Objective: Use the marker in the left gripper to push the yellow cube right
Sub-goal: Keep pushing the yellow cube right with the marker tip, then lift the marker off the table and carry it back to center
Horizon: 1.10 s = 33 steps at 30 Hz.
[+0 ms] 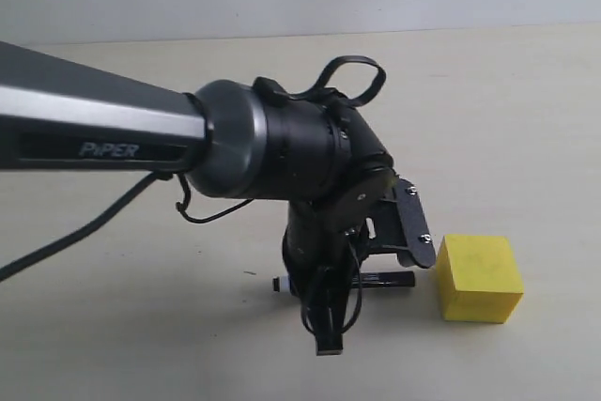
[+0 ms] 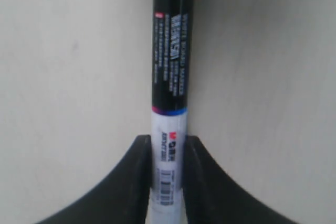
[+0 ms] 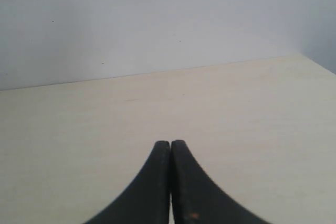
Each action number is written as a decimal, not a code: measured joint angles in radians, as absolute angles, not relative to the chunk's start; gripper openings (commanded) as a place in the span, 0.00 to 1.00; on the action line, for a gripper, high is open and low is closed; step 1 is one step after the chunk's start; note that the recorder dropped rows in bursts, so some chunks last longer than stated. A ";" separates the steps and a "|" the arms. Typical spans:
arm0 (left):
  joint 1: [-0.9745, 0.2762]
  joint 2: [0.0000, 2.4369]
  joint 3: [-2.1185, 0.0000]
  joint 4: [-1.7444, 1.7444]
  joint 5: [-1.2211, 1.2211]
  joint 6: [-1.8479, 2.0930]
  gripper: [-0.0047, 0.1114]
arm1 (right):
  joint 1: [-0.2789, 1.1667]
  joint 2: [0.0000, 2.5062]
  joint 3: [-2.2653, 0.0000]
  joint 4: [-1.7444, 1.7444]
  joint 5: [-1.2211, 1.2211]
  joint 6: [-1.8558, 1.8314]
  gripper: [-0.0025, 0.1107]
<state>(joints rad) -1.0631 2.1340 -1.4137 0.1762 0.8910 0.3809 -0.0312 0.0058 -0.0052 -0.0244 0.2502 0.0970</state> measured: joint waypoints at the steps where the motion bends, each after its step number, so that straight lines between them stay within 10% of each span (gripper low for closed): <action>1: -1.072 2.144 -1.433 0.176 0.886 0.381 0.04 | -0.031 0.006 -0.005 -0.024 0.250 0.097 0.02; 24: -1.124 2.150 -1.519 0.175 1.001 0.301 0.04 | -0.031 0.006 -0.005 -0.024 0.250 0.097 0.02; 33: -0.923 2.056 -1.519 0.155 0.987 -0.221 0.04 | -0.031 0.006 -0.005 -0.024 0.250 0.097 0.02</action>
<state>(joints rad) -0.9232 2.0562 -1.5195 0.1549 0.9873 -0.2207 -0.0312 0.0058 -0.0052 -0.0244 0.2502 0.0970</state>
